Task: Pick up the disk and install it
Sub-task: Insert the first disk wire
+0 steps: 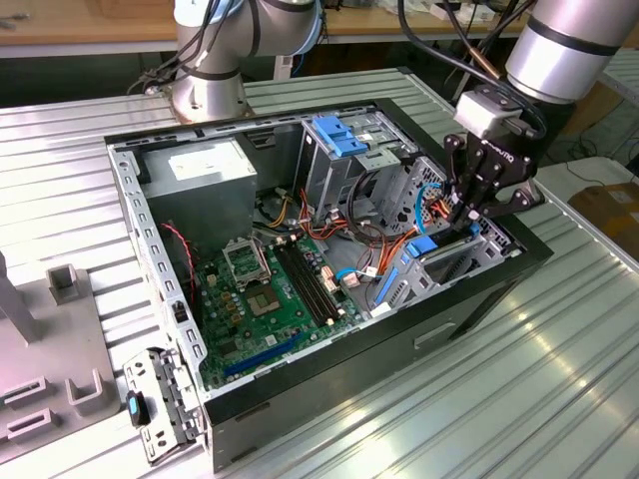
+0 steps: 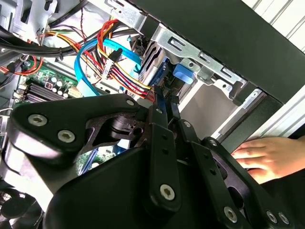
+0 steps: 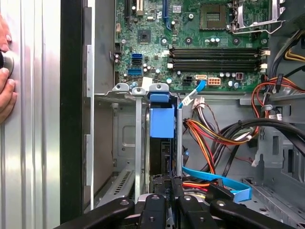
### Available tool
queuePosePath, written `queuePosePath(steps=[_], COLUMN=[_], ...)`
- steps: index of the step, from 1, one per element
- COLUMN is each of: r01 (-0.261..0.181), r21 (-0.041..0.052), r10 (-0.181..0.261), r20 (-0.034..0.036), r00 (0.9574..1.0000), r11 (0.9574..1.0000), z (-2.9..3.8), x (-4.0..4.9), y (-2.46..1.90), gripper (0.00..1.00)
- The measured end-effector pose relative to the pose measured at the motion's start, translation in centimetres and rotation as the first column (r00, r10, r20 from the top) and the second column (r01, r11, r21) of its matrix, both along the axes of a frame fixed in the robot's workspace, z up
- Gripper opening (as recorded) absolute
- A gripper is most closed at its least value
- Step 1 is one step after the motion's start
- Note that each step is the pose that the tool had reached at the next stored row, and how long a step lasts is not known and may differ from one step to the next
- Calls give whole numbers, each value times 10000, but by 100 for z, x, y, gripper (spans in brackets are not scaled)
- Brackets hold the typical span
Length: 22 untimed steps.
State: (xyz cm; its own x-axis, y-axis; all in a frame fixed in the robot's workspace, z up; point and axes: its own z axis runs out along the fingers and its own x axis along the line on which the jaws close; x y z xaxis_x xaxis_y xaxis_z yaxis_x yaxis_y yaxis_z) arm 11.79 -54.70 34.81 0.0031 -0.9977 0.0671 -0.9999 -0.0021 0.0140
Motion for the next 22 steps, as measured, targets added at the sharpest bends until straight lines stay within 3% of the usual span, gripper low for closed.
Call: queuePosePath(steps=[3, 5, 8, 9, 12, 18, 22], r01=[160, 203, 205, 207, 206, 187, 185], r21=[47, 241, 322, 425, 534, 565, 483], r10=[-160, -203, -205, -207, -205, -186, -185], r20=[-1, -4, -6, -9, -10, -11, -10], r00=[9999, 9998, 9998, 9998, 9998, 9998, 9998], r11=[9999, 9995, 9993, 9989, 9984, 9982, 9987], z=[4, 2, 2, 2, 2, 3, 3], x=[0, 0, 9, 8, 9, 10, 13], y=[0, -3, -44, -65, -78, -91, -91], gripper=[16, 16, 16, 16, 16, 16, 16])
